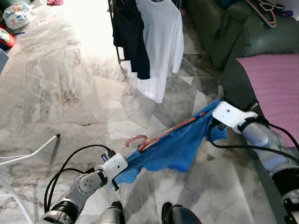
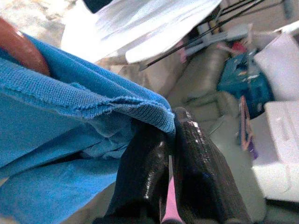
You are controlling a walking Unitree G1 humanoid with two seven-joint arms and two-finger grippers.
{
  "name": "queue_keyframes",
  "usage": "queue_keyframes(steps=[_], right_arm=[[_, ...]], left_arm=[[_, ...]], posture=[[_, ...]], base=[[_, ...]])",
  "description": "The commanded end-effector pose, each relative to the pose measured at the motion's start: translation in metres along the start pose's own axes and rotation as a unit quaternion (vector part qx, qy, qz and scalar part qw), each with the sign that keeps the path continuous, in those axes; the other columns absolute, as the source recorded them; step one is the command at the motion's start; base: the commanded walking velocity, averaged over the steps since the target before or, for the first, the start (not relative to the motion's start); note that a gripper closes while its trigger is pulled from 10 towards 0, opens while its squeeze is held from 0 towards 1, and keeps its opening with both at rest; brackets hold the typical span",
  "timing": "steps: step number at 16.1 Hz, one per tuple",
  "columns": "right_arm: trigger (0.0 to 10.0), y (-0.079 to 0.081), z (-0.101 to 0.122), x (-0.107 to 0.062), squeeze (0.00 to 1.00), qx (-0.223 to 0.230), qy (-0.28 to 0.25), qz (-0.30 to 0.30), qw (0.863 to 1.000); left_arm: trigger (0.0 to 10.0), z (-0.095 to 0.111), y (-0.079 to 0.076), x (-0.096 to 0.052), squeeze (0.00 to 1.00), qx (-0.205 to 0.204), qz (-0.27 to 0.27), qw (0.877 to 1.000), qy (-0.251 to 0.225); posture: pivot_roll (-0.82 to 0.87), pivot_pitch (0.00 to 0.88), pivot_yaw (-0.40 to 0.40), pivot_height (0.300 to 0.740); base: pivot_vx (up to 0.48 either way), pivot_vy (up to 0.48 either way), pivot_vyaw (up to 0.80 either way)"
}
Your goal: Hang hanger
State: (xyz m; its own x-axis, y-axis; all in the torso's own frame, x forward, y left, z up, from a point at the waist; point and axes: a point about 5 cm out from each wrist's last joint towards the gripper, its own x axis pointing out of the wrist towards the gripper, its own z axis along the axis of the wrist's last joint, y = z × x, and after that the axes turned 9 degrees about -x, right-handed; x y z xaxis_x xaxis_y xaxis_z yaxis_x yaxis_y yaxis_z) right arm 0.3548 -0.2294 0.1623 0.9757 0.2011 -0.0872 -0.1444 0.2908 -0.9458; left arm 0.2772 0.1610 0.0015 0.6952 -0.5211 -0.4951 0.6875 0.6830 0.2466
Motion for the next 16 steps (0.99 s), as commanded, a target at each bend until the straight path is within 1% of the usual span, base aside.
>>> queue_keyframes(steps=[1,2,3,4,6,8,9,10,11,13,15,16], right_arm=[[0.0,-0.024,0.006,0.002,0.00,-0.011,-0.011,-0.053,0.998],[0.0,-0.022,0.014,0.005,0.00,-0.022,-0.027,-0.055,0.998],[0.0,-0.021,0.027,0.008,0.00,-0.017,-0.049,-0.062,0.997],[0.0,-0.020,0.033,0.009,0.00,-0.013,-0.059,-0.062,0.996],[0.0,-0.015,0.047,0.011,0.00,-0.012,-0.089,-0.049,0.995],[0.0,-0.006,0.061,0.012,0.00,0.002,-0.117,-0.028,0.993],[0.0,0.002,0.073,0.012,0.00,0.033,-0.140,-0.011,0.990],[0.0,0.006,0.079,0.012,0.00,0.045,-0.152,0.001,0.987],[0.0,0.019,0.089,0.009,0.00,0.039,-0.180,0.039,0.982],[0.0,0.030,0.099,0.006,0.00,0.054,-0.204,0.073,0.975],[0.0,0.035,0.107,0.004,0.00,0.077,-0.219,0.093,0.968],[0.0,0.039,0.115,0.002,0.00,0.094,-0.239,0.114,0.960]], left_arm=[[10.0,-0.030,-0.001,-0.015,0.00,-0.010,0.002,0.997,0.071],[10.0,-0.030,-0.001,-0.015,0.00,-0.006,0.000,0.997,0.071],[10.0,-0.030,-0.003,-0.014,0.00,-0.004,-0.005,0.997,0.071],[10.0,-0.030,-0.003,-0.014,0.00,-0.003,-0.006,0.997,0.072],[10.0,-0.029,-0.004,-0.013,0.00,-0.002,-0.007,0.997,0.073],[10.0,-0.028,-0.005,-0.011,0.00,0.001,-0.010,0.997,0.074],[10.0,-0.027,-0.006,-0.010,0.00,0.003,-0.012,0.997,0.073],[10.0,-0.026,-0.006,-0.009,0.00,0.003,-0.013,0.997,0.073],[10.0,-0.022,-0.008,-0.006,0.00,0.004,-0.017,0.998,0.068],[10.0,-0.018,-0.009,-0.002,0.00,0.006,-0.020,0.998,0.063],[10.0,-0.013,-0.009,0.001,0.00,0.006,-0.021,0.998,0.058],[10.0,-0.010,-0.009,0.003,0.00,0.006,-0.022,0.998,0.053]], posture=[[-0.01,0.260,-0.001,0.740],[-0.01,0.260,-0.001,0.740],[-0.01,0.261,-0.003,0.740],[-0.01,0.261,-0.003,0.740],[-0.01,0.262,-0.002,0.740],[-0.01,0.262,0.000,0.740],[-0.01,0.263,0.001,0.740],[-0.01,0.262,0.002,0.740],[-0.01,0.262,0.002,0.740],[-0.01,0.262,0.003,0.740],[-0.01,0.262,0.002,0.740],[-0.01,0.263,0.002,0.740]], base=[[0.000,0.000,0.00],[0.000,0.000,0.00],[0.000,0.000,0.00],[0.000,0.000,0.00],[0.000,0.000,0.00],[0.000,0.000,0.00],[0.000,0.000,0.00],[0.000,0.000,0.00],[0.000,0.000,0.00],[0.000,0.000,0.00],[0.000,0.000,0.00],[0.000,0.000,0.00]])
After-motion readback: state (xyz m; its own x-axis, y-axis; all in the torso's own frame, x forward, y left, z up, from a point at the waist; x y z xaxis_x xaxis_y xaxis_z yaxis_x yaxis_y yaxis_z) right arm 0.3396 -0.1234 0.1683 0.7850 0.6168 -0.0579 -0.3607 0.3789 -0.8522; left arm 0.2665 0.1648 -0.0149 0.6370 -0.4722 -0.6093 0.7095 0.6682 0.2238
